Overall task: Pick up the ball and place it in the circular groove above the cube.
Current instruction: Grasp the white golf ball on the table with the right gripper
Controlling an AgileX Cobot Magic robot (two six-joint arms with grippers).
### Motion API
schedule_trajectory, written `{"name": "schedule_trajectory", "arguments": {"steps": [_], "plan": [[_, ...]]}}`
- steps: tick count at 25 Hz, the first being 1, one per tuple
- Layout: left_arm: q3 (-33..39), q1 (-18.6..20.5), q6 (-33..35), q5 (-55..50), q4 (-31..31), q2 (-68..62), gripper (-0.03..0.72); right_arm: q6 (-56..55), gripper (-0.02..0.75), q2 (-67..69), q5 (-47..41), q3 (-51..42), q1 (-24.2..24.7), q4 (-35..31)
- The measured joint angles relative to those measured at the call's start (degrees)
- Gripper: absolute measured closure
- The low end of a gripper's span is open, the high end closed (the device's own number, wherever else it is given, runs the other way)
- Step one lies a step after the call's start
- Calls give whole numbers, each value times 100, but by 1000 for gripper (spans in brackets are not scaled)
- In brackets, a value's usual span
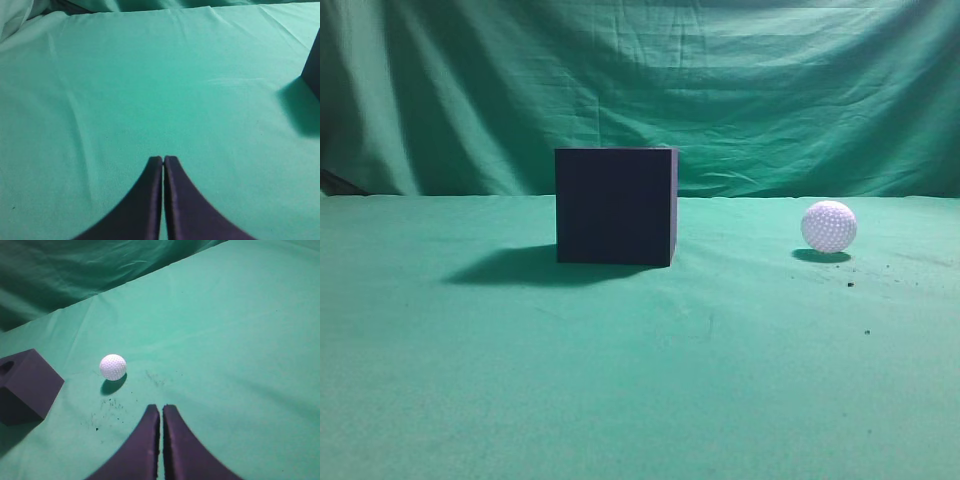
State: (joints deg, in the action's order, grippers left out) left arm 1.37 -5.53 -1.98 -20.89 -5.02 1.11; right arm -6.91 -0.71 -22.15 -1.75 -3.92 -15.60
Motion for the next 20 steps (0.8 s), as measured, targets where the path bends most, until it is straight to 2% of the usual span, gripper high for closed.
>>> {"name": "schedule_trajectory", "arguments": {"steps": [20], "plan": [[0,0,0,0,0,0,688,12,738,0,26,0,0,0]]}}
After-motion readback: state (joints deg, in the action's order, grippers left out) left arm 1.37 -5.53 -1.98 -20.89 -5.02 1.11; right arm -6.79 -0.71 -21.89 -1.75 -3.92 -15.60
